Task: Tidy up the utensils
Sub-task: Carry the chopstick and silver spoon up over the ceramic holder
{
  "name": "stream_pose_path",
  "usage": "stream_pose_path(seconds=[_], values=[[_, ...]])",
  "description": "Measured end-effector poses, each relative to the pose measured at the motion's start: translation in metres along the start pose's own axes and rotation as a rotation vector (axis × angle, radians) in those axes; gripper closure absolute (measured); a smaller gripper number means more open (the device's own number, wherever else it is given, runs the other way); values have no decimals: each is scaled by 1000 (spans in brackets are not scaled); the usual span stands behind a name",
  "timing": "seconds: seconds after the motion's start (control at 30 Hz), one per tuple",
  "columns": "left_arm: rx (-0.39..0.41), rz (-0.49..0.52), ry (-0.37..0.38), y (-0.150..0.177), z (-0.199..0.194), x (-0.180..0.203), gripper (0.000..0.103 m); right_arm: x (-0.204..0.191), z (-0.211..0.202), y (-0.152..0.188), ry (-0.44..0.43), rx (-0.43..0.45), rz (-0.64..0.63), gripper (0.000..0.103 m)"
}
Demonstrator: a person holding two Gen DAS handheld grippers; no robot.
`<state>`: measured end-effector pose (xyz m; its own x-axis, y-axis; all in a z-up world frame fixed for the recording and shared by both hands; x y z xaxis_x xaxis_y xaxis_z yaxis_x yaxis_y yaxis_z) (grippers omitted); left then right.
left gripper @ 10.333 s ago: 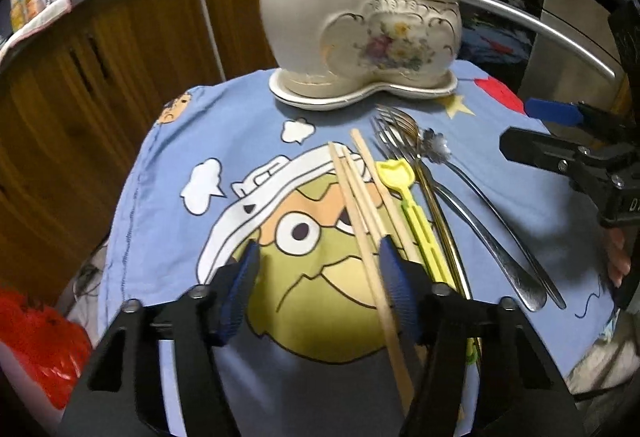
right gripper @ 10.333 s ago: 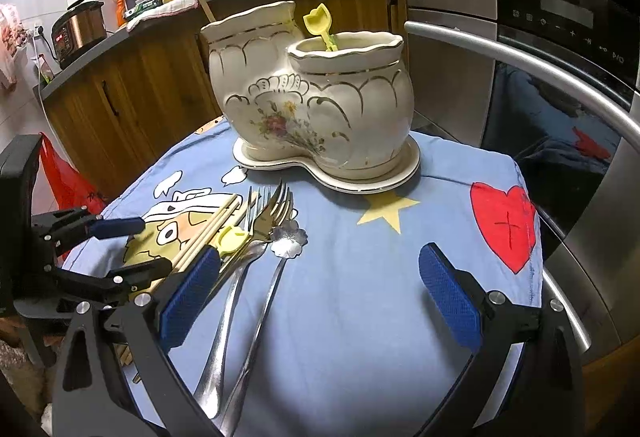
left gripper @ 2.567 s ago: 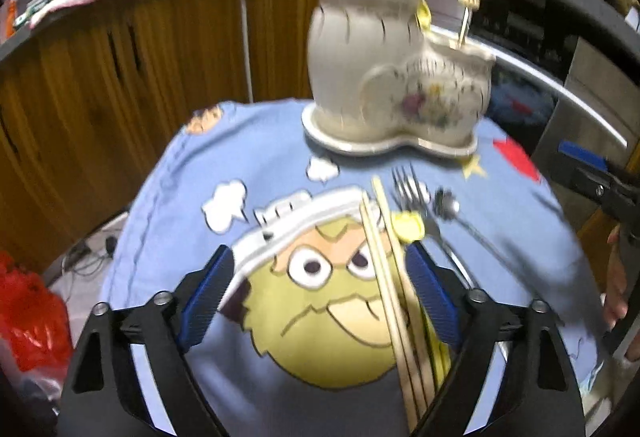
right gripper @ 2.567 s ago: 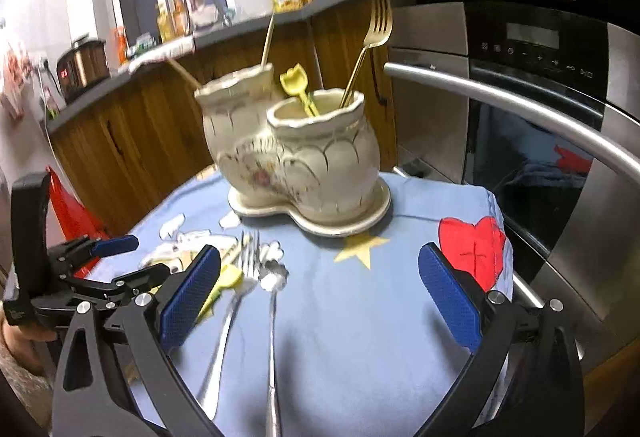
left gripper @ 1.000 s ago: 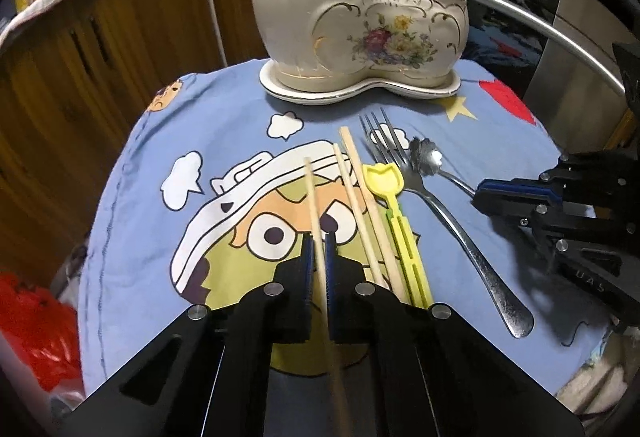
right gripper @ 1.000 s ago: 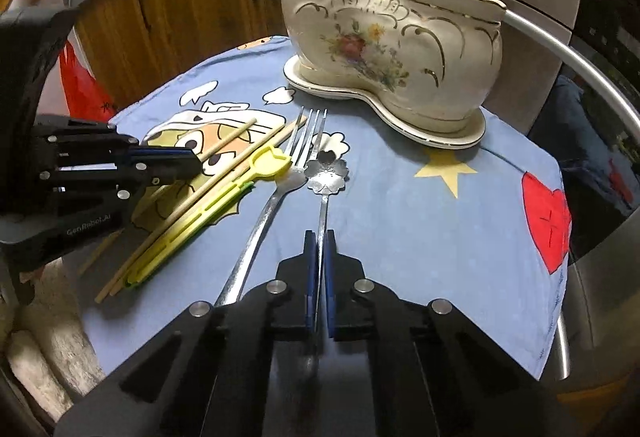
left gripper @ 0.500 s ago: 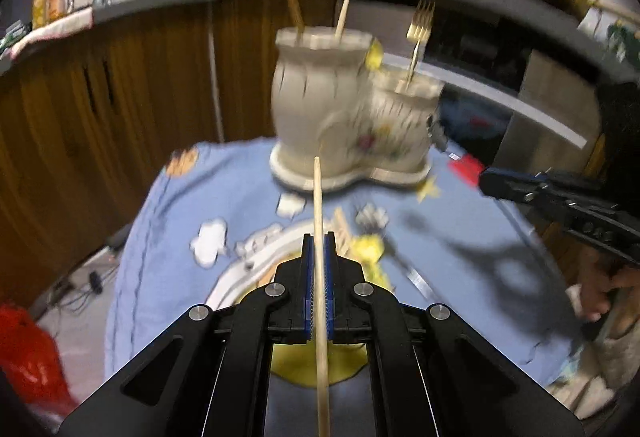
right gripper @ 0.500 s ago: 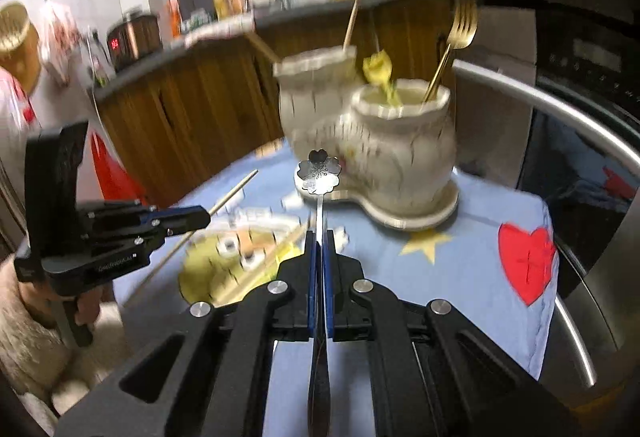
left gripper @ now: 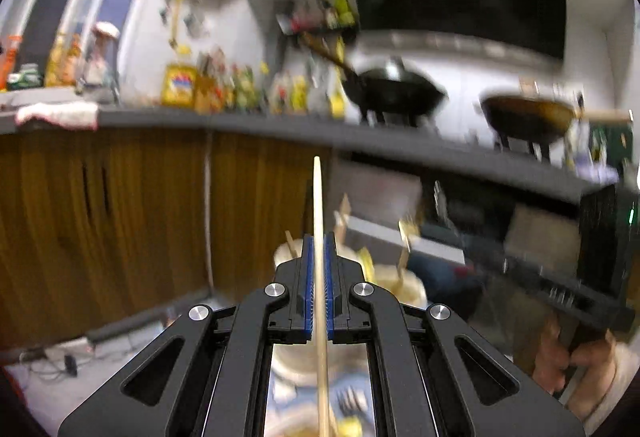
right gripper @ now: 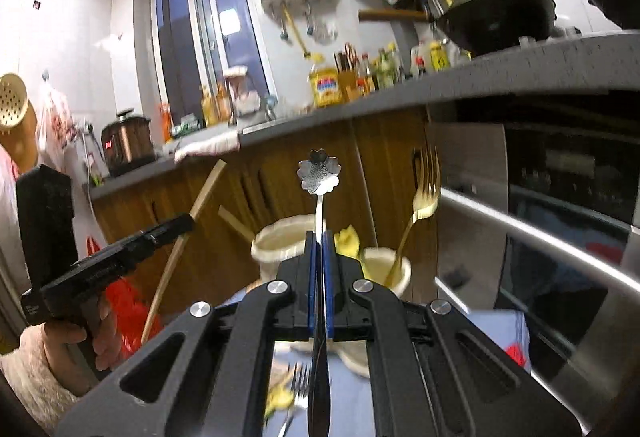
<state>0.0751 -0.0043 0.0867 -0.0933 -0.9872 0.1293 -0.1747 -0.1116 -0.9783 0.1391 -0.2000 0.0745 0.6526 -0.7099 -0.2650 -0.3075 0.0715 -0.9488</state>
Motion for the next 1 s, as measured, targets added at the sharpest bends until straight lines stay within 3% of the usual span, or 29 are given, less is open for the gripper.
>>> stream_pose_path(seconds=[0.1,0.27,0.57,1.0], values=[[96,-68,-27,-29,9,-22,98,10,13,-16,-5,41,27,100],[139,-152,-44,-47,52,-45,98,22,40,-31,-2,82,65,100],[118,-202,16,-48,118,-41,98,41,74,-26,10,100,117,100],[90,-207,110,-26,138,-33,98,60,92,1,112,83,87,100]])
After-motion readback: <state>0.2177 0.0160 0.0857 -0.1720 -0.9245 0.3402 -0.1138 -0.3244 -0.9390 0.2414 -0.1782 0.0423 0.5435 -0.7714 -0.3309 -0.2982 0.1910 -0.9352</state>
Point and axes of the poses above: each gripper's, at about its wrist camera, not at the fingertips, and z roughly the way its jaws point, x to its right, y to its underside, the point moved 7 cm from there along z, roughly the way its jaws point, and after that the axes turned 2 degrees about -y, right-handed, at the moved point
